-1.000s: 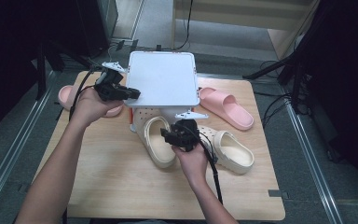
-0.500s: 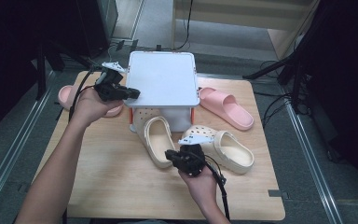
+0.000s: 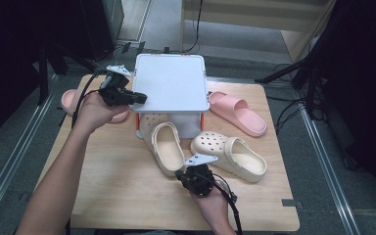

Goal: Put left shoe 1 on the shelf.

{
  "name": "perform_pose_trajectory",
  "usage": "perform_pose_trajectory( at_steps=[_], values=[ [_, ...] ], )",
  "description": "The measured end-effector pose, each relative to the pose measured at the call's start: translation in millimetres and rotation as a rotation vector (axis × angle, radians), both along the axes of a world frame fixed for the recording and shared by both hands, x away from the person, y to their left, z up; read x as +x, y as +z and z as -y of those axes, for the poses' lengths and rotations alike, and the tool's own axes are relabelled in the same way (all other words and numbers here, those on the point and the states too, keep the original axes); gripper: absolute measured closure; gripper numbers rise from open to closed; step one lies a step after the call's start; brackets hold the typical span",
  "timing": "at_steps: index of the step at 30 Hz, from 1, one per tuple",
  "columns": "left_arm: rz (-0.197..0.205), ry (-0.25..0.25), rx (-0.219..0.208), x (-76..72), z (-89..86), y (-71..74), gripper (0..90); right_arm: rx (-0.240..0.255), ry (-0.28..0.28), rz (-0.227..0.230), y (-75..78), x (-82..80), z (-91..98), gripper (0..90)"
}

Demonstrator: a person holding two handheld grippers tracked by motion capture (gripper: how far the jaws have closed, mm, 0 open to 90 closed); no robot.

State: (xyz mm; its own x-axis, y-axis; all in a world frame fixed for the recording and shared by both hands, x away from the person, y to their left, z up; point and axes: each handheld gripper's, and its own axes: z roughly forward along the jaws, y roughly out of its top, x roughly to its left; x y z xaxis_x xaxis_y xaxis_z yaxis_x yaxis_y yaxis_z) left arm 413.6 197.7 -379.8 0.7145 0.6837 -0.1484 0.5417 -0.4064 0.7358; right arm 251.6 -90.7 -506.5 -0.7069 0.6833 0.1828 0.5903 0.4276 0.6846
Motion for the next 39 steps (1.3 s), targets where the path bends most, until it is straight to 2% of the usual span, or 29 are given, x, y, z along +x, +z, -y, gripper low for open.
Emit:
perform_pose_trajectory(
  at_steps=[3, 6, 17, 22, 25, 29, 30, 32, 34, 37, 39],
  values=[
    [0.000, 0.000, 0.000, 0.0, 0.0, 0.0, 83.9, 0.001, -0.008, -0.024, -4.0, 3.8, -1.0, 90.0],
    [-0.004, 0.002, -0.006, 0.1, -0.2, -0.3, 83.9, 0.001, -0.003, -0.022, -3.7, 5.7, -3.4, 90.0],
    [-0.004, -0.004, -0.005, 0.2, -0.3, -0.3, 83.8, 0.034, 0.039, 0.021, 8.8, 16.5, -28.5, 90.0],
    [0.004, -0.003, -0.018, -0.5, -1.1, -1.8, 83.7, 0.017, 0.053, 0.017, 9.8, 28.7, -41.2, 89.8],
    [-0.004, -0.003, -0.032, 0.2, -2.5, -2.2, 83.7, 0.018, 0.064, 0.022, 10.0, 36.0, -47.8, 89.7],
    [-0.001, -0.003, -0.023, -0.1, -1.9, -1.7, 83.7, -0.002, 0.087, 0.012, 8.8, 47.2, -57.4, 88.4],
    [-0.001, 0.000, -0.019, -0.7, -1.4, -1.4, 83.7, -0.006, 0.094, 0.026, 8.5, 50.2, -59.4, 88.7],
    [0.000, -0.002, -0.016, -0.9, -0.8, -1.2, 83.7, -0.005, 0.109, 0.024, 9.4, 55.5, -63.0, 89.6],
    [-0.001, -0.001, -0.015, -1.0, -0.6, -1.1, 83.7, -0.031, 0.104, 0.039, 9.4, 60.0, -67.7, 88.8],
    [-0.004, -0.001, -0.019, -0.7, -1.3, -1.2, 83.7, -0.017, 0.111, 0.032, 9.4, 66.7, -72.3, 89.9],
    [-0.006, 0.001, -0.021, -0.8, -1.2, -1.3, 83.7, -0.029, 0.102, 0.047, 9.2, 71.0, -77.3, 89.0]
  ],
)
